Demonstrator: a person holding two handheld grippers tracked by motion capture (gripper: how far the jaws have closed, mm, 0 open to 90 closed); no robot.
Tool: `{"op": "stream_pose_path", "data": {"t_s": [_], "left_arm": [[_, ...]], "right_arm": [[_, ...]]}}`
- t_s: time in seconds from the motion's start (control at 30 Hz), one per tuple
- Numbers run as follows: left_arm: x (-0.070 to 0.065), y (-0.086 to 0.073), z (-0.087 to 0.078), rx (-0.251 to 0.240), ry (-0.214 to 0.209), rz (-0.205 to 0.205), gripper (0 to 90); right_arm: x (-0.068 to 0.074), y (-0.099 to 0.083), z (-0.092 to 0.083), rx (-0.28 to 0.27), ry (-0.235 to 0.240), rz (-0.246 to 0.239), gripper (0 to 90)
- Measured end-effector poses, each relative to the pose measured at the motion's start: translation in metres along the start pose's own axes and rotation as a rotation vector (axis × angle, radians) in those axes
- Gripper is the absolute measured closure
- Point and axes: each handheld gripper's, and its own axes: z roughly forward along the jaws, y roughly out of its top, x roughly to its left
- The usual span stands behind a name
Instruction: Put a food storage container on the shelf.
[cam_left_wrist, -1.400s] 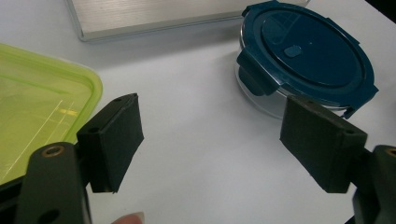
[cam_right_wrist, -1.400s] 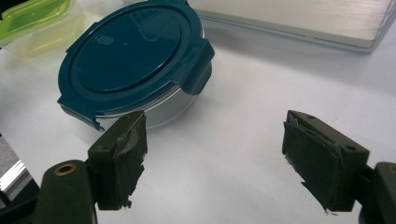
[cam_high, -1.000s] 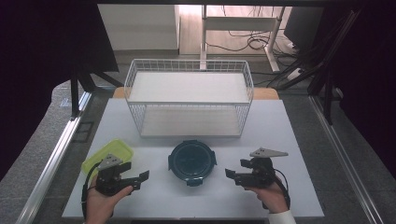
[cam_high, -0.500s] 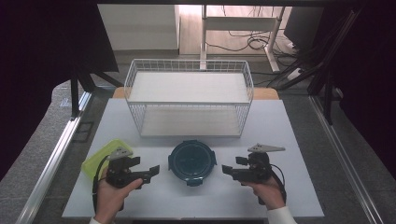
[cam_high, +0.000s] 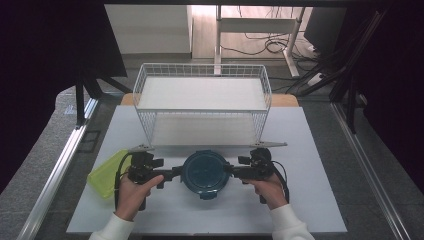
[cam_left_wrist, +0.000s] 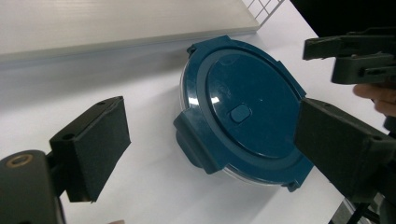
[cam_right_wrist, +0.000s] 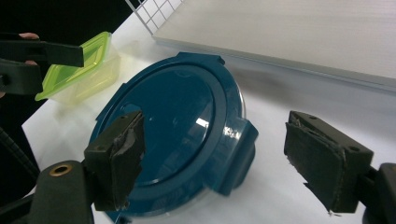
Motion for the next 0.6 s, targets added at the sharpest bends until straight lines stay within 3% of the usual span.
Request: {"op": "stream_pose_path", "data": {"t_s": [0.1, 0.3, 0.37, 0.43, 0.6], "left_arm": [[0.003, 0.000, 0.007, 0.010, -0.024, -0.038, 9.9], [0.003, -0.002, 0.019, 0.035, -0.046, -0.064, 10.0], [0.003, -0.003, 0.025, 0.047, -0.085, -0.095, 9.9], [0.005, -0.003, 0.030, 0.062, -0.072, -0.096, 9.4], [0.010, -0.006, 0.040, 0.093, -0.089, -0.125, 9.7]], "right_arm": [[0.002, -0.001, 0.008, 0.008, 0.010, 0.000, 19.3], [-0.002, -0.004, 0.013, 0.025, 0.018, 0.038, 17.0], [-0.005, -0.006, 0.015, 0.031, 0.018, 0.060, 16.5], [-0.008, -0.008, 0.018, 0.041, 0.028, 0.088, 15.8], [-0.012, -0.011, 0.025, 0.060, 0.037, 0.122, 15.2]]}}
